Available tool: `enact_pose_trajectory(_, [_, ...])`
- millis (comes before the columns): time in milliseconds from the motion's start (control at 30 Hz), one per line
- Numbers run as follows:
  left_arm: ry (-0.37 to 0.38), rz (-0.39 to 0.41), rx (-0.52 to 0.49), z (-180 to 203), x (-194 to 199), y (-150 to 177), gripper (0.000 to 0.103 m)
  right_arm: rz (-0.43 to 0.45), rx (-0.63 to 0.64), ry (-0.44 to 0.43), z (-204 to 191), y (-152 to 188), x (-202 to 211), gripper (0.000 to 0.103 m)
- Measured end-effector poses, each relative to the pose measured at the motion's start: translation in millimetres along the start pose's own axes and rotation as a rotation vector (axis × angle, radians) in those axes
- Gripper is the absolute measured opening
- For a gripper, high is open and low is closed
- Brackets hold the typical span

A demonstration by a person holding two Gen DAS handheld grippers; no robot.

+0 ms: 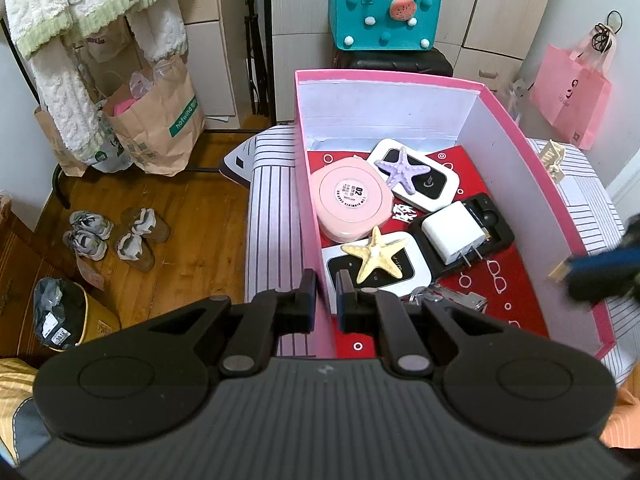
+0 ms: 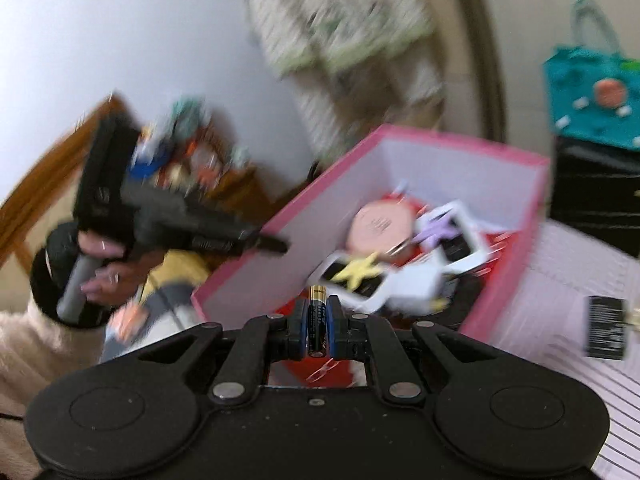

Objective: Organize rigid objects
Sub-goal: 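Carry the AA battery into the box beside the keys, open right tool, then move the right tool to the black battery pack and close on it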

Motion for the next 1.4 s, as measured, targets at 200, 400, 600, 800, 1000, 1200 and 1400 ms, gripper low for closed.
enact_pose_trajectory(200, [0.007,0.001,0.007,-1,0,0,0.009,-0.172,0.048,0.043,-7,12,-57,0.011])
enact_pose_trajectory(400, [0.005,0.0,0.0,-1,-1,0,0.009,-0.251,0.057,0.078,-7,12,-86,0.011])
enact_pose_trajectory(600, [0.008,0.002,0.005,-1,-2,0,0.009,-0.201,0.086,0.116,-4,5,-78,0.022])
enact_pose_trajectory(800, [0.008,0.002,0.002,0,-3,0,0.009,-0.014,0.012,0.097,10,-7,-16,0.027])
enact_pose_trajectory(1000, [0.007,0.003,0.003,1,-3,0,0.009,0.162,-0.043,0.234,48,-2,63,0.035])
enact_pose_trajectory(1200, [-0.001,0.003,0.01,3,-3,0,0.009,0.222,-0.076,0.426,105,20,90,0.039])
enact_pose_trajectory(1400, [-0.01,-0.008,0.024,3,-2,-2,0.009,0.167,0.045,0.529,145,51,67,0.046])
Point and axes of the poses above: each gripper's, at about its wrist camera, not at the fingertips, and x roughly against the way its jaws point, z to its right, y to its underside, the point moved 7 cm from there along -x, roughly the way its jaws point, and after that the axes turned 3 degrees about -x, right-handed, at the moved point
